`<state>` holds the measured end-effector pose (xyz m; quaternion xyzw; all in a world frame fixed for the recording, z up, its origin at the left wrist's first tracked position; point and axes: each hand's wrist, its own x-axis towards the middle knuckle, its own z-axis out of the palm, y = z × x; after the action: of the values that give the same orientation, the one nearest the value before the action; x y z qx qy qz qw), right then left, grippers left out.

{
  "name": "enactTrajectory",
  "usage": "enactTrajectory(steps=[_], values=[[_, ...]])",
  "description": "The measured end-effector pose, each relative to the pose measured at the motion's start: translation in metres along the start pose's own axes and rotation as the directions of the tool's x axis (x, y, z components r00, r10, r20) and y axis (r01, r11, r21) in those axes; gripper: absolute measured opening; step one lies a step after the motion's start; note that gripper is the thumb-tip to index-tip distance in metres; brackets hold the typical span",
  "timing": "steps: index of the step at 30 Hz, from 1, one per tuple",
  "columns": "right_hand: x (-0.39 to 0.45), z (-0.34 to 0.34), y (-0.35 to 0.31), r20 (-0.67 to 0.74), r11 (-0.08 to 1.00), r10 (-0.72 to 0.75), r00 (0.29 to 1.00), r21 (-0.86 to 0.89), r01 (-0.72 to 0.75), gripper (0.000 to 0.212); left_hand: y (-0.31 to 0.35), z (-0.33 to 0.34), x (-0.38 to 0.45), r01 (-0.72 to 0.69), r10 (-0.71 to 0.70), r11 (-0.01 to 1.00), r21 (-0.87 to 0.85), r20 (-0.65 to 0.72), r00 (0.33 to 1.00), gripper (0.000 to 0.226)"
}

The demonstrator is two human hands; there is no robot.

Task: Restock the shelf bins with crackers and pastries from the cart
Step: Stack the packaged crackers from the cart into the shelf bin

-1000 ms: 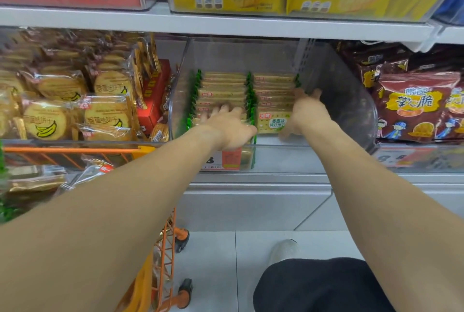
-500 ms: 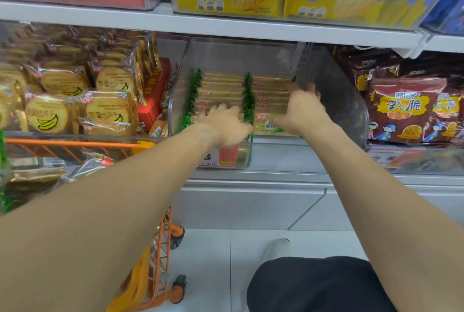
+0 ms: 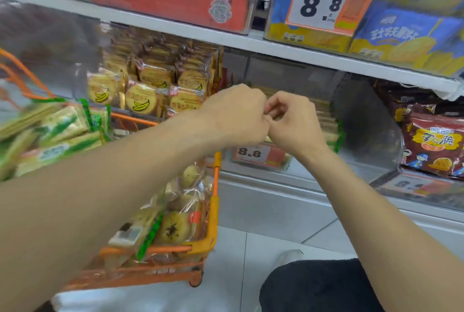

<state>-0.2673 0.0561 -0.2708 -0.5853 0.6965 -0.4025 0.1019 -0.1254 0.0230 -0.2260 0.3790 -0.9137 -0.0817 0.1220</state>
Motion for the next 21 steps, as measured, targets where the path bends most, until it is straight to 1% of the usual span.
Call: enactTrajectory(steps=[3, 5, 6, 8, 11, 13, 14, 16, 17, 19, 21], values=[[-0.013, 0.035, -0.030, 0.085, 0.993, -0.055, 0.995, 0.112, 0.045, 0.018, -0.031, -0.022, -0.039, 0.069, -0.069, 0.998, 0.011, -0.028, 0.997, 0.022], [-0.022, 0.061, -0.048, 0.146, 0.988, -0.106, 0.984, 0.124, 0.088, 0.021, -0.056, -0.032, -0.066, 0.143, -0.142, 0.990, 0.015, -0.074, 0.987, 0.027], [-0.026, 0.073, -0.056, 0.182, 0.985, -0.134, 0.974, 0.132, 0.110, 0.020, -0.069, -0.035, -0.079, 0.186, -0.184, 0.982, 0.011, -0.107, 0.977, 0.031], [-0.031, 0.093, -0.071, 0.252, 0.976, -0.191, 0.949, 0.155, 0.155, 0.015, -0.097, -0.038, -0.100, 0.263, -0.256, 0.965, 0.021, -0.170, 0.952, 0.031], [-0.036, 0.113, -0.090, 0.297, 0.951, -0.292, 0.909, 0.188, 0.244, 0.020, -0.134, -0.044, -0.131, 0.358, -0.345, 0.934, 0.017, -0.227, 0.911, 0.034], [-0.037, 0.121, -0.100, 0.299, 0.927, -0.345, 0.890, 0.254, 0.274, 0.025, -0.151, -0.048, -0.148, 0.400, -0.395, 0.916, -0.003, -0.171, 0.903, 0.042], [-0.037, 0.124, -0.104, 0.311, 0.918, -0.352, 0.883, 0.298, 0.261, 0.024, -0.157, -0.049, -0.155, 0.416, -0.412, 0.909, 0.009, -0.116, 0.904, 0.046], [-0.035, 0.126, -0.112, 0.392, 0.907, -0.343, 0.854, 0.374, 0.193, 0.019, -0.165, -0.049, -0.165, 0.459, -0.459, 0.888, 0.042, -0.008, 0.889, 0.047], [-0.034, 0.126, -0.115, 0.442, 0.901, -0.349, 0.826, 0.401, 0.166, 0.014, -0.169, -0.047, -0.169, 0.479, -0.481, 0.876, 0.052, 0.037, 0.876, 0.047], [-0.032, 0.124, -0.117, 0.536, 0.896, -0.394, 0.747, 0.403, 0.183, 0.009, -0.175, -0.041, -0.173, 0.491, -0.500, 0.866, 0.096, 0.120, 0.857, 0.056], [-0.033, 0.123, -0.118, 0.621, 0.906, -0.408, 0.669, 0.365, 0.214, 0.026, -0.180, -0.035, -0.174, 0.494, -0.510, 0.860, 0.129, 0.186, 0.840, 0.065]])
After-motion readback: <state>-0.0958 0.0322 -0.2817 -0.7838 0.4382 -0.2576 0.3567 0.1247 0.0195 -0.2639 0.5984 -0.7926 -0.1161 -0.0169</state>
